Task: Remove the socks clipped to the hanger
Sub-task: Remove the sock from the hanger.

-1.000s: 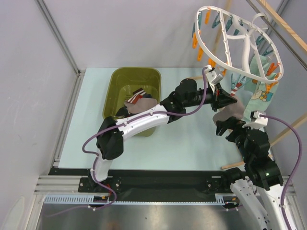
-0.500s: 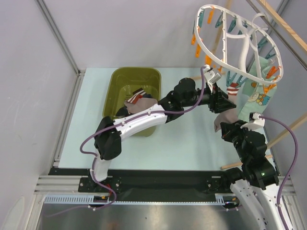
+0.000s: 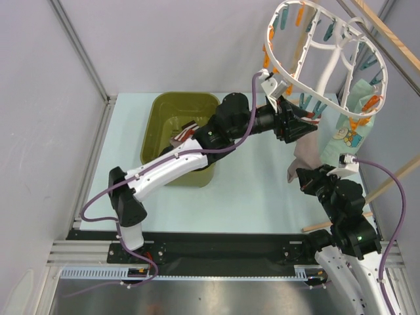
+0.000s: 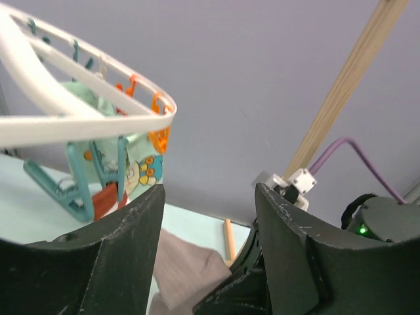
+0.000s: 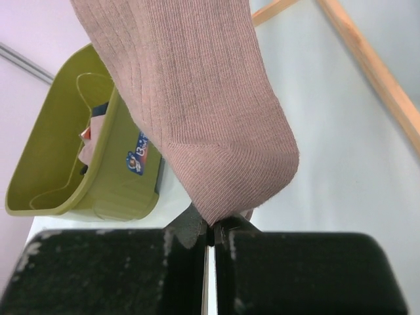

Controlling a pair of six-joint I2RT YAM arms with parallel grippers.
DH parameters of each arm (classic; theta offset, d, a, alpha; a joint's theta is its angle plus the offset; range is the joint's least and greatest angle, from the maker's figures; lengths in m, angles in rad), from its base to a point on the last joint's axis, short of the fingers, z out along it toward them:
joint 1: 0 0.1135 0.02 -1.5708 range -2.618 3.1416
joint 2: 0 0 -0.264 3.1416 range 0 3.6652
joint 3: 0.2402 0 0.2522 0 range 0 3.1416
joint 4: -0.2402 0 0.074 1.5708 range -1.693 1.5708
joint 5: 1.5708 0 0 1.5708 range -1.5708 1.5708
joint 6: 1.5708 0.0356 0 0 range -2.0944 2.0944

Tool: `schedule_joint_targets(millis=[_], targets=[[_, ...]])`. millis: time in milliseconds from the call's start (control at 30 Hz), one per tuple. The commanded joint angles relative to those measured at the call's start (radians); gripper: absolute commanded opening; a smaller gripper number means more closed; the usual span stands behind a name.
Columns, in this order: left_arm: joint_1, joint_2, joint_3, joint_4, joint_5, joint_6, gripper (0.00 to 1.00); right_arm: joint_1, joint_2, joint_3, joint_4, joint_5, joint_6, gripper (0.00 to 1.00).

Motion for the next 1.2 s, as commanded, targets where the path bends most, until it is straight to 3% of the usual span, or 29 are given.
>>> schedule_joint_targets(millis=[0, 200, 500, 1167], targets=[[0.001, -0.002, 0.083, -0.018, 0.03, 0.03, 0.63, -0.004, -0.015, 0.034, 0.042, -0.054, 0.011, 0.0], [0.022, 0.11, 0.249, -0.071, 0.07, 0.026, 0.63, -0.004, -0.027, 0.042, 0.059, -0.091, 0.023, 0.0], [0.067, 0.211, 0.341, -0.029, 0.163, -0.046, 0.63, -0.004, -0.033, 0.073, 0.051, -0.119, 0.014, 0.0], [0.096, 0.296, 0.393, -0.067, 0.05, 0.018, 0.7, -0.004, -0.027, 0.087, 0.06, -0.165, 0.018, 0.0]])
